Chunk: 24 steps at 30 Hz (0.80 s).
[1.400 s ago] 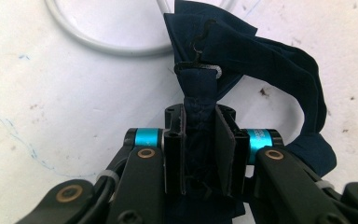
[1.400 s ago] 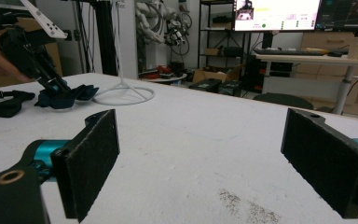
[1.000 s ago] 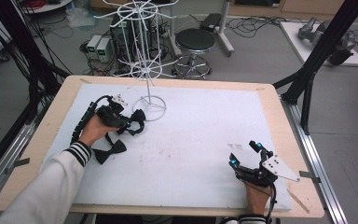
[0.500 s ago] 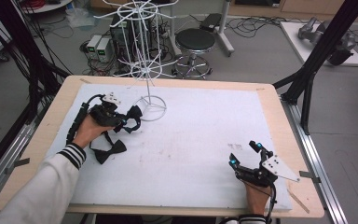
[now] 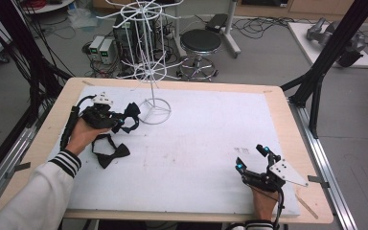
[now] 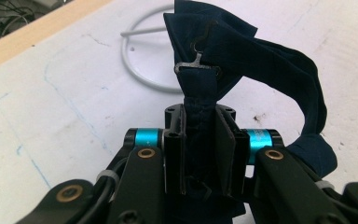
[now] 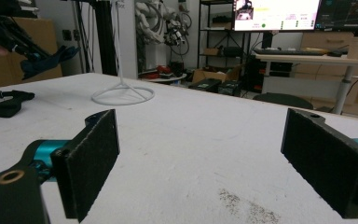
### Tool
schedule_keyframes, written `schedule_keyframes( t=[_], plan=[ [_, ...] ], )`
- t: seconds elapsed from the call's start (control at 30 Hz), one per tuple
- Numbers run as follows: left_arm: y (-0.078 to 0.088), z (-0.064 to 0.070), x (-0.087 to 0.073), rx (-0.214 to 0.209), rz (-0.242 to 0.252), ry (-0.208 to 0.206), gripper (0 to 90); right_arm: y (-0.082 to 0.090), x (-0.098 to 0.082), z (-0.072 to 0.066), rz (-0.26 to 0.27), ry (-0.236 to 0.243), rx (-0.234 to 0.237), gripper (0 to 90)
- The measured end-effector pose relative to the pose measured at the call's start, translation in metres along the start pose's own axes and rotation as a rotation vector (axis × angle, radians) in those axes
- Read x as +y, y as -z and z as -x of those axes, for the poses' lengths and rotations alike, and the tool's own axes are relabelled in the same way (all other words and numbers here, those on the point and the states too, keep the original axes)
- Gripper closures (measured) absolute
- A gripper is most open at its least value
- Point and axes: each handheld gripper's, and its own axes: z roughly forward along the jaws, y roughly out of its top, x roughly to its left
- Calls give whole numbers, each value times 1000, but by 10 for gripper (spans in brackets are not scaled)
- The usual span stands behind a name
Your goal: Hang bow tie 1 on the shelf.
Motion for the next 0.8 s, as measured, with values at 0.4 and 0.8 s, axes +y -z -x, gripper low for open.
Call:
schedule_keyframes(
  t=[0.4,0.8],
  plan=[
    [17,-2,1,-3,72,9,747,0,0,0,2,0,1,108],
    [36,-4,3,0,154,11,748,0,0,0,3,0,-1,108]
  ],
)
